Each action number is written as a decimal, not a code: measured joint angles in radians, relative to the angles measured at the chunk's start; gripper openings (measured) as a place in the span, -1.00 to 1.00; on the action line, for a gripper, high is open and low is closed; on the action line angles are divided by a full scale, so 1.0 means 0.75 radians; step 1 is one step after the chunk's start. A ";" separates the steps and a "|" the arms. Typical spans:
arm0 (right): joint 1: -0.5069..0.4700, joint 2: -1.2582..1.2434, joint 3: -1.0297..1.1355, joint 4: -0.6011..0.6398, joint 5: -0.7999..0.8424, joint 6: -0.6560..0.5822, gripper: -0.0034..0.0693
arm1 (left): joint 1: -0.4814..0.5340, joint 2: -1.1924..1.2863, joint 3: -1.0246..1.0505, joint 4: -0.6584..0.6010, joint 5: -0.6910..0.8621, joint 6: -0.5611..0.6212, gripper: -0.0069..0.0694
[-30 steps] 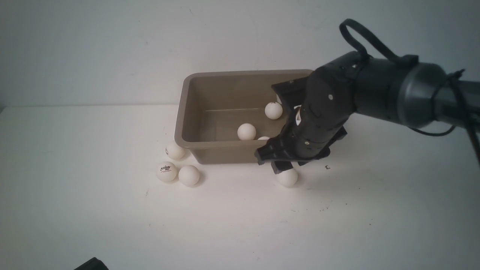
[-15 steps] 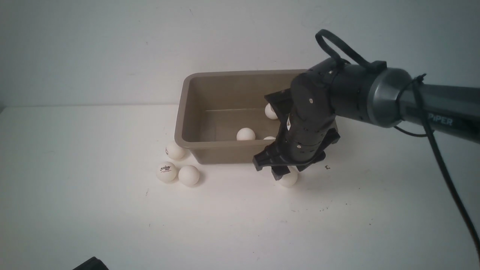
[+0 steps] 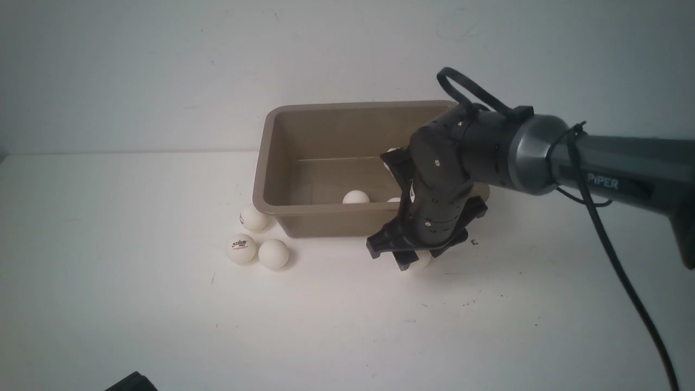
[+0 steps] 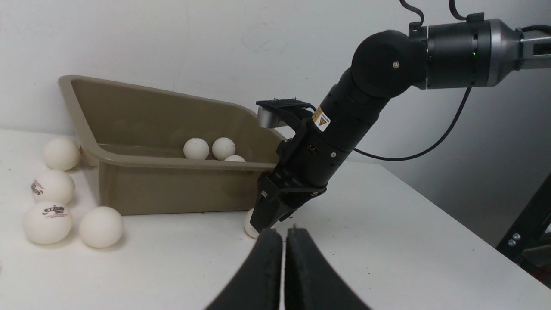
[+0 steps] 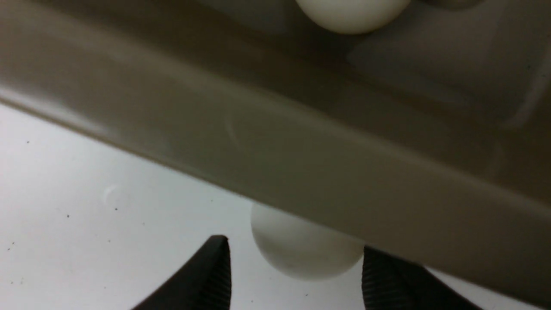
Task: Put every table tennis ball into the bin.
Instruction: Use the right arm to clamp the table tennis ball closest to it
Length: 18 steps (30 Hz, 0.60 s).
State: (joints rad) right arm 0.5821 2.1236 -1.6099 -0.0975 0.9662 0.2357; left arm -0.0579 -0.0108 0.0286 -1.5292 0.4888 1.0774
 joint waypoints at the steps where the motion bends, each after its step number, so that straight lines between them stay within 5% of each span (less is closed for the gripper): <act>1: 0.000 0.005 0.000 0.000 -0.006 0.000 0.14 | 0.000 0.000 0.000 0.000 0.000 0.000 -0.82; 18: 0.003 0.065 -0.075 0.015 0.027 0.054 0.14 | 0.000 0.000 0.000 0.000 0.000 0.010 -0.82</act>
State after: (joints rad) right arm 0.5843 2.1726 -1.6665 -0.0864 0.9868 0.2764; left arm -0.0579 -0.0108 0.0286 -1.5292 0.4888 1.0853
